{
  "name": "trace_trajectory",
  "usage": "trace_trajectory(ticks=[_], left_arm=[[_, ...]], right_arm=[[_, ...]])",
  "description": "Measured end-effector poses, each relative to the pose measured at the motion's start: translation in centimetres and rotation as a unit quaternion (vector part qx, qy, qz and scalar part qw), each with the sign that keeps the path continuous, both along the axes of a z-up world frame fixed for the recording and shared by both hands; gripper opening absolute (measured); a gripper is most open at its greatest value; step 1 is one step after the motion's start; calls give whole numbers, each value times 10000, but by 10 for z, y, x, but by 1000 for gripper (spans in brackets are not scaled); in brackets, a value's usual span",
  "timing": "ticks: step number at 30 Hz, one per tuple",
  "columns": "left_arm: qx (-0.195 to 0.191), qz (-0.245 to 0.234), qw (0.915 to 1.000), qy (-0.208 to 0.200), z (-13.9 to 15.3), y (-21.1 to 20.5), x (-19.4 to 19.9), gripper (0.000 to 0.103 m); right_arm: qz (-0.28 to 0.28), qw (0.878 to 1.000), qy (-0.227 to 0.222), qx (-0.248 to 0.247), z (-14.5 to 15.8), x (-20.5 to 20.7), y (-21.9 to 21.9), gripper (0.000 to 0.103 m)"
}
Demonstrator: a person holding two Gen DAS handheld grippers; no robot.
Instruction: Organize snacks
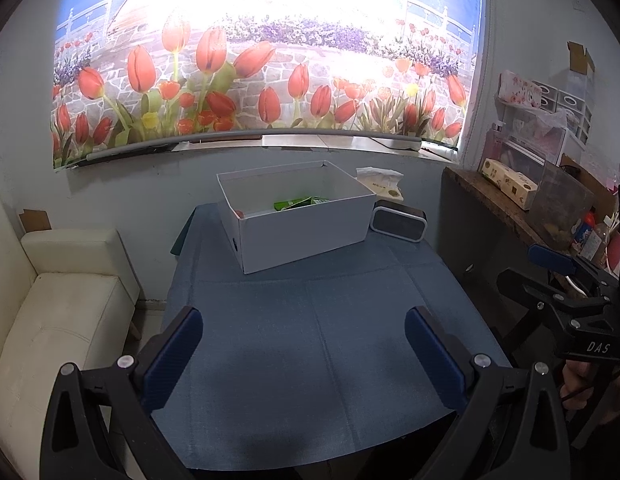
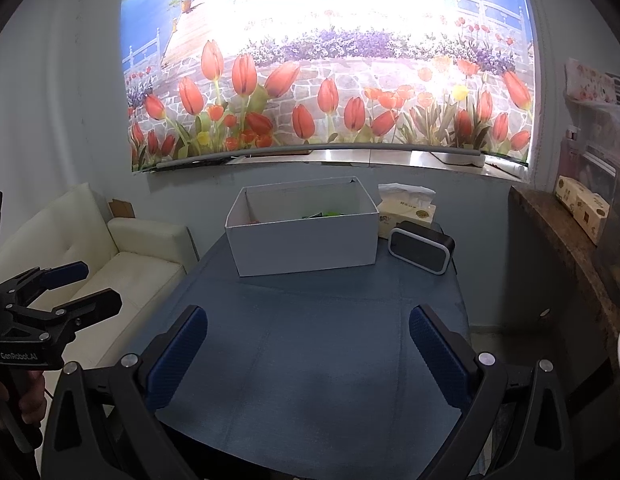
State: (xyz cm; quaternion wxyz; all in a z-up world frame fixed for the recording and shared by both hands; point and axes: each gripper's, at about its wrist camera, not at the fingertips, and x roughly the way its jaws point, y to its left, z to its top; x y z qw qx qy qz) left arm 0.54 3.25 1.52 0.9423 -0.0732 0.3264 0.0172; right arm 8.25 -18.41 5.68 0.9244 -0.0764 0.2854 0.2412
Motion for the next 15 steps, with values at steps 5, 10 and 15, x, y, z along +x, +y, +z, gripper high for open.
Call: trace_trajectory(ticks=[5,10,15], left_arm=[[-4,-26,10000,10,-1,0,0,103],[-5,-21,10000,35,-1,0,0,103],[-8,-64,10000,24,0,0,1,103]], right_arm=[[-8,10000,49,30,1,1,-1,103],[21,10000,60,26,1,1,1,103],[59,10000,49,-4,2,0,3,103]])
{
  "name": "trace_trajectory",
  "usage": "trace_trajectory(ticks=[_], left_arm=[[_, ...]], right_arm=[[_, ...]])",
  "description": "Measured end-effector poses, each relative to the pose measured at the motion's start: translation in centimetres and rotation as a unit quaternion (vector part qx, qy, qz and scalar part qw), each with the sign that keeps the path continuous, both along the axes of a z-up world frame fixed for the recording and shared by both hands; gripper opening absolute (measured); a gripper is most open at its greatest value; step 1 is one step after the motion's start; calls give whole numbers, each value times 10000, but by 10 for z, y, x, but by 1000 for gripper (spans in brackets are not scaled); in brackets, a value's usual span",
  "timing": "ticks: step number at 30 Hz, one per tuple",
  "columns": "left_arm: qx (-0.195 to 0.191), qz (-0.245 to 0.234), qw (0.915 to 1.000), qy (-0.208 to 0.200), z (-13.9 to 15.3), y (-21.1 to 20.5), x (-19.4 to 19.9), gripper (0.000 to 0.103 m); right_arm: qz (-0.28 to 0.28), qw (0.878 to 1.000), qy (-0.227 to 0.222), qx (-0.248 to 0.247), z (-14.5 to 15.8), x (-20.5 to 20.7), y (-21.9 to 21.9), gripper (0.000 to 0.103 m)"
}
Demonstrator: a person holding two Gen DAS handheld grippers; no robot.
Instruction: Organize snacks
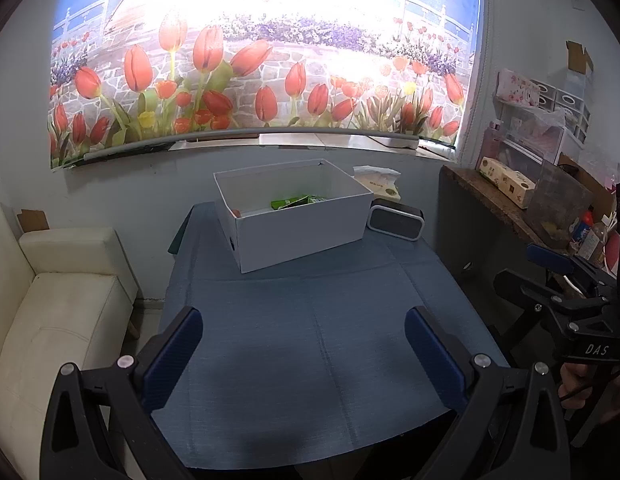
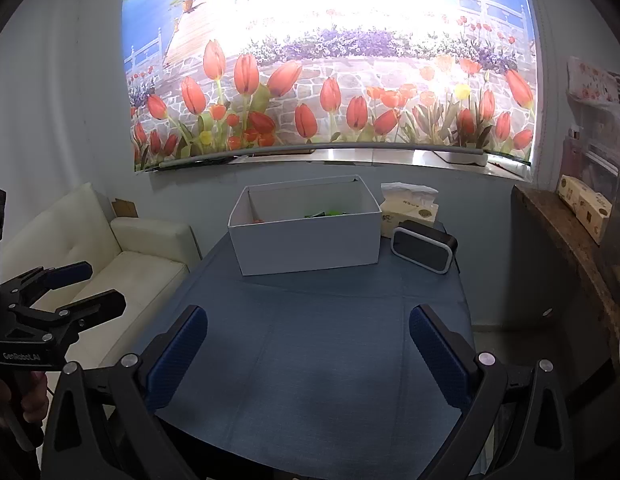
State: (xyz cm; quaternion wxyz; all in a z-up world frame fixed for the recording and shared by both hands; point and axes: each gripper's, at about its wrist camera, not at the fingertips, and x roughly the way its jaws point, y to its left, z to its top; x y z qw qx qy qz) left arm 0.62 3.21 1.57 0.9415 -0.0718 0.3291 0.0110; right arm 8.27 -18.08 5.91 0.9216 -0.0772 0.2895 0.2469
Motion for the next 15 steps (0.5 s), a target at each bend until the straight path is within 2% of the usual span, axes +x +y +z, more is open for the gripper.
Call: trace_trajectory(ticks=[15], left_arm=[[-54,19,10000,-25,1,-1,1,103]], right_arm=[[33,10000,50,-9,-2,-1,2,103]])
